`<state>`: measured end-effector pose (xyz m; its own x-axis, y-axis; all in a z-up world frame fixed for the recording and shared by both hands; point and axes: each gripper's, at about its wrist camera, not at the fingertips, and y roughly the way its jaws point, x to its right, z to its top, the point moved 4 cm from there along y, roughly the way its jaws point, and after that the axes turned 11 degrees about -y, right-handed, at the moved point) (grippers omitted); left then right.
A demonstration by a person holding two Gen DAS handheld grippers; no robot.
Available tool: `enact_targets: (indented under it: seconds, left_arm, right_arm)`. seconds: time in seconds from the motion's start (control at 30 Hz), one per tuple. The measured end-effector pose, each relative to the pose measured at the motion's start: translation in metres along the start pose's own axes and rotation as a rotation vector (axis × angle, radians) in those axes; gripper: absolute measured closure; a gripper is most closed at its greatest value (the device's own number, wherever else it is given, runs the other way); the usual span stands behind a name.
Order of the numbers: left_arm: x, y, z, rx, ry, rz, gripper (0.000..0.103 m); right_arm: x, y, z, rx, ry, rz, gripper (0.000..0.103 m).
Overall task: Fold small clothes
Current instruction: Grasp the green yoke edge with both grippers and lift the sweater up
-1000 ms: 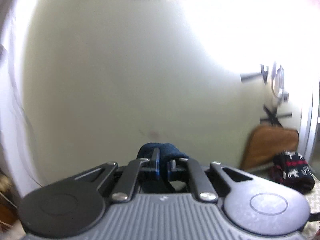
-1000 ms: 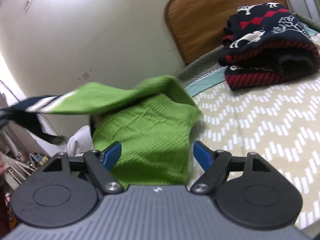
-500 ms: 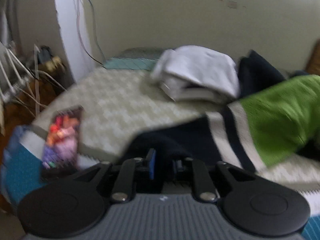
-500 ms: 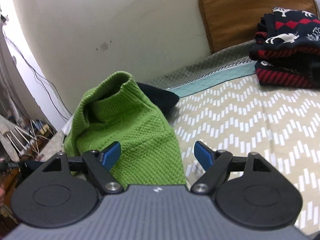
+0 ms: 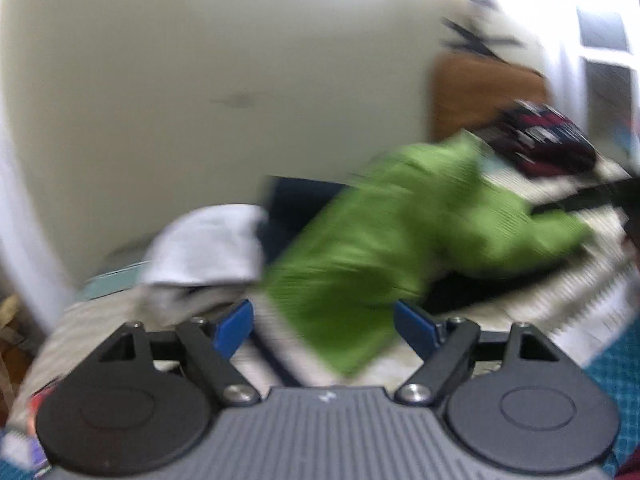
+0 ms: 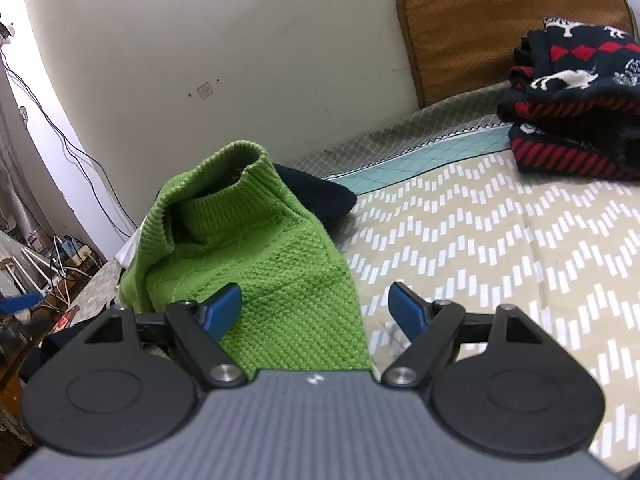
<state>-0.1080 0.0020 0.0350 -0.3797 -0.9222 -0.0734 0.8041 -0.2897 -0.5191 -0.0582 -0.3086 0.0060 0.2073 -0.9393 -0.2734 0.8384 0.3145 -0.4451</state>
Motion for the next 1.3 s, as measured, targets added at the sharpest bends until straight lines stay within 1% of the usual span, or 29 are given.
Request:
enact_targets:
  seconds: [0.07, 0.1, 0.17, 0.2, 0.23, 0.27, 0.3, 0.33, 0.4, 0.43, 0.53, 0.6, 0.63, 0.67, 0.7, 0.73, 0.83, 0.9, 1.03, 1.1, 1.2, 1.3]
  left_arm:
    - [0.020, 0.019, -0.013, -0.028, 0.062, -0.028, 0.023]
    - [0.026, 0.028, -0.017, -0.046, 0.082, -0.026, 0.023]
    - [0.031, 0.044, -0.021, -0.071, 0.104, 0.013, 0.024]
    - [0.031, 0.052, -0.023, -0.077, 0.113, 0.036, 0.025]
    - [0.029, 0.060, -0.025, -0.086, 0.124, 0.065, 0.031]
    - [0.028, 0.060, -0.025, -0.075, 0.123, 0.078, 0.034]
    - [0.025, 0.062, -0.025, -0.073, 0.114, 0.095, 0.056]
    - [0.023, 0.066, -0.024, -0.094, 0.106, 0.105, 0.077]
    - [0.011, 0.064, -0.019, -0.108, 0.056, 0.107, 0.092]
    - [0.003, 0.060, -0.017, -0.100, 0.019, 0.102, 0.096]
    - [-0.019, 0.045, -0.004, -0.048, -0.073, 0.114, 0.096]
    - [-0.030, 0.041, 0.005, -0.011, -0.089, 0.124, 0.096]
    - [-0.033, 0.036, 0.008, 0.011, -0.092, 0.135, 0.097]
    - [-0.036, 0.031, 0.013, 0.037, -0.095, 0.148, 0.097]
    - [-0.039, 0.025, 0.018, 0.063, -0.101, 0.156, 0.097]
    - [-0.041, 0.019, 0.023, 0.084, -0.109, 0.156, 0.097]
    - [-0.047, 0.001, 0.038, 0.165, -0.138, 0.168, 0.097]
    - [-0.050, -0.011, 0.049, 0.215, -0.162, 0.172, 0.097]
    - [-0.057, -0.043, 0.079, 0.320, -0.238, 0.134, 0.097]
    - [-0.059, -0.059, 0.092, 0.375, -0.254, 0.117, 0.097]
    - [-0.059, -0.090, 0.113, 0.468, -0.256, 0.106, 0.097]
    - [-0.064, -0.125, 0.138, 0.570, -0.273, 0.070, 0.097]
  right_arm:
    - [0.002, -0.002, 0.001, 0.004, 0.006, -0.004, 0.020]
    - [0.004, -0.002, 0.002, 0.003, 0.008, -0.004, 0.020]
    - [0.005, -0.002, 0.003, 0.001, 0.006, -0.005, 0.020]
    - [0.004, -0.001, 0.003, -0.001, 0.001, -0.004, 0.020]
    - [0.003, 0.000, 0.004, -0.003, -0.005, -0.002, 0.020]
    - [0.002, 0.001, 0.004, -0.004, -0.012, -0.001, 0.020]
    - [0.001, 0.003, 0.005, -0.006, -0.018, 0.000, 0.020]
    - [0.000, 0.005, 0.006, -0.009, -0.024, 0.001, 0.020]
    - [-0.001, 0.009, 0.007, -0.014, -0.033, 0.006, 0.020]
    - [-0.001, 0.011, 0.007, -0.017, -0.038, 0.009, 0.020]
    - [0.000, 0.017, 0.008, -0.027, -0.040, 0.023, 0.021]
    - [0.002, 0.022, 0.008, -0.041, -0.024, 0.049, 0.021]
    - [0.001, 0.024, 0.007, -0.045, -0.026, 0.064, 0.031]
    - [-0.002, 0.023, 0.008, -0.042, -0.046, 0.077, 0.065]
    - [-0.006, 0.020, 0.009, -0.028, -0.080, 0.054, 0.080]
    - [-0.010, 0.015, 0.012, -0.007, -0.117, 0.016, 0.089]
    - [-0.020, -0.010, 0.030, 0.099, -0.163, -0.014, 0.090]
    - [-0.031, -0.031, 0.047, 0.179, -0.226, -0.060, 0.090]
    - [-0.062, -0.076, 0.087, 0.347, -0.382, -0.162, 0.090]
    - [-0.077, -0.101, 0.108, 0.443, -0.450, -0.216, 0.090]
    - [-0.096, -0.140, 0.142, 0.578, -0.501, -0.274, 0.091]
    - [-0.112, -0.181, 0.175, 0.675, -0.517, -0.286, 0.091]
